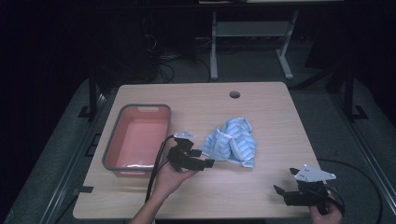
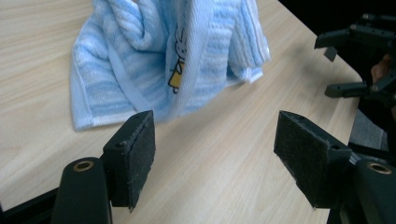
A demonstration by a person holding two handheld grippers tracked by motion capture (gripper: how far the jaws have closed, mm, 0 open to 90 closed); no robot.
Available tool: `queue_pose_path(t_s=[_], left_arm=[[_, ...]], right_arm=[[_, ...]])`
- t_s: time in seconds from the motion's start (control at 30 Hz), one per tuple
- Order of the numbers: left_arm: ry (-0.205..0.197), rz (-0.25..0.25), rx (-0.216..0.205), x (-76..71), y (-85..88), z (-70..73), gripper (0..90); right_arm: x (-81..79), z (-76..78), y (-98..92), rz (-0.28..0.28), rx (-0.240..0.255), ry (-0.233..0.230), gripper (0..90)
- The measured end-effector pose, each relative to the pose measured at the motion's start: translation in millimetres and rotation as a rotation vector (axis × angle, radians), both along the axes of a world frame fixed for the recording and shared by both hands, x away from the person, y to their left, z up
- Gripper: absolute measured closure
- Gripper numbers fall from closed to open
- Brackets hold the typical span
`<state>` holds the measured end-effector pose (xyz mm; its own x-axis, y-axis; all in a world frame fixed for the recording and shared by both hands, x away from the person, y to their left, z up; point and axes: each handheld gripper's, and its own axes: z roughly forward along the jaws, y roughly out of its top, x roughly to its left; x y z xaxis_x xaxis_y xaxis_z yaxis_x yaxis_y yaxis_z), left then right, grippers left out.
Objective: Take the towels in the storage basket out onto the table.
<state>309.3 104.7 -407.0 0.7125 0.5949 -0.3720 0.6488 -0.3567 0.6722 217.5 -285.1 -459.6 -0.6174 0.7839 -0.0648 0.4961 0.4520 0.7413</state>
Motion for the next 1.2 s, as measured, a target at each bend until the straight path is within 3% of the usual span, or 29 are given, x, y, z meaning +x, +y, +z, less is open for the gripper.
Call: queue_pose_path(t_s=[0.63,1.2], left_arm=[[0.010,-0.035,0.002,-29.9,12.8,-13.5,28.4],[0.023,-0.024,-0.013,-53.8,33.5,-24.1,28.1]], right_arm=[[1.2,-1.7,-0.9,-0.012,-0.001,0.008,13.8],[0.1,-2.8,-0.2,-0.015,-0.012,0.014,13.8]])
